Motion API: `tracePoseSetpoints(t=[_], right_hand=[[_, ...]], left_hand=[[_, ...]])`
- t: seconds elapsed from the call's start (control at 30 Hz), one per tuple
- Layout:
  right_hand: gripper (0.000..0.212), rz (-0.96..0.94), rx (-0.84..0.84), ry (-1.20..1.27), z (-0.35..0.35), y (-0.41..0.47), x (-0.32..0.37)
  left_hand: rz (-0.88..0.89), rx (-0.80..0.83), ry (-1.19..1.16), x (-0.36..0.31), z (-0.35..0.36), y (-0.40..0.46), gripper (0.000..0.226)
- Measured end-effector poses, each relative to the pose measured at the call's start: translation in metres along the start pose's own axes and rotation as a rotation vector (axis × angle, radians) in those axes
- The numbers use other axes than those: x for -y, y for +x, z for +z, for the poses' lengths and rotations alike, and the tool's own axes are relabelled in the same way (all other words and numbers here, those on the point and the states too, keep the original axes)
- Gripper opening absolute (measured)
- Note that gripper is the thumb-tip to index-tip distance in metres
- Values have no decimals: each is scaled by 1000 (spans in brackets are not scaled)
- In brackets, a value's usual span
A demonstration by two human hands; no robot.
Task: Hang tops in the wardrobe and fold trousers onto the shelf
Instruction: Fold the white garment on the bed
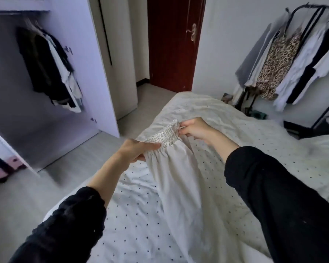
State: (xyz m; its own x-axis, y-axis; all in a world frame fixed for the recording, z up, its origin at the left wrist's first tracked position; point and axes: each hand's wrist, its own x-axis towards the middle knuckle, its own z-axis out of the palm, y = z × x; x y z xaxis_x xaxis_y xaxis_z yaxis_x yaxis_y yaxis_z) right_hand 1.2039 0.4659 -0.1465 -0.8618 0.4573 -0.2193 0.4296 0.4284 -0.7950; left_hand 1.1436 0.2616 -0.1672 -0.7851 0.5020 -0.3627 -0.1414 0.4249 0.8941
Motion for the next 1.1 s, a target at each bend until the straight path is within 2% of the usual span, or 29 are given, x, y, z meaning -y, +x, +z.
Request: tracePoseSetpoints(t=[0.13,0.17,0.23,0.33,0.47,0.53,0.63,0.73,0.8,0.83,0.93,1.0,1.03,1.1], right_hand=[[29,-5,-43,-57,83,51,-21],[30,-7,-49,-99,99,55,-30],[38,-42,-39,-170,133,53,-56],[50,-141,34,-369,188,35,-105],[77,-188,174,-617,256,30,-153],[72,-188,208,-710,280,44,-172],[62,-168,270,-882,302,78,-196],[59,-152,346,-940,302,100,-202],[48,-173,313,-877,292,94,-206],[42,-155,252,-739,284,84,-211],[33,98,-80,-68,245,38,-227],[35,231,-278,142,222,6,-235],[37,223,-339,137,217,-6,-238],[41,53,-391,-17,215,-21,-237]], left_hand=[[-71,-122,34,68,-40,55,24],[-84,-185,28,84,-48,68,31],[-128,-284,113,116,-61,94,51],[-182,-389,274,150,-72,118,44],[-202,-412,326,176,-78,140,47],[-199,-443,342,188,-78,153,48],[-93,-445,468,202,-70,162,31],[191,-409,624,215,-50,158,26],[351,-398,693,226,-32,152,32],[431,-396,743,228,-22,147,32],[678,-359,892,234,20,124,27],[754,-162,955,251,53,103,32],[734,-30,1025,263,67,93,32],[598,235,1177,278,87,79,46]])
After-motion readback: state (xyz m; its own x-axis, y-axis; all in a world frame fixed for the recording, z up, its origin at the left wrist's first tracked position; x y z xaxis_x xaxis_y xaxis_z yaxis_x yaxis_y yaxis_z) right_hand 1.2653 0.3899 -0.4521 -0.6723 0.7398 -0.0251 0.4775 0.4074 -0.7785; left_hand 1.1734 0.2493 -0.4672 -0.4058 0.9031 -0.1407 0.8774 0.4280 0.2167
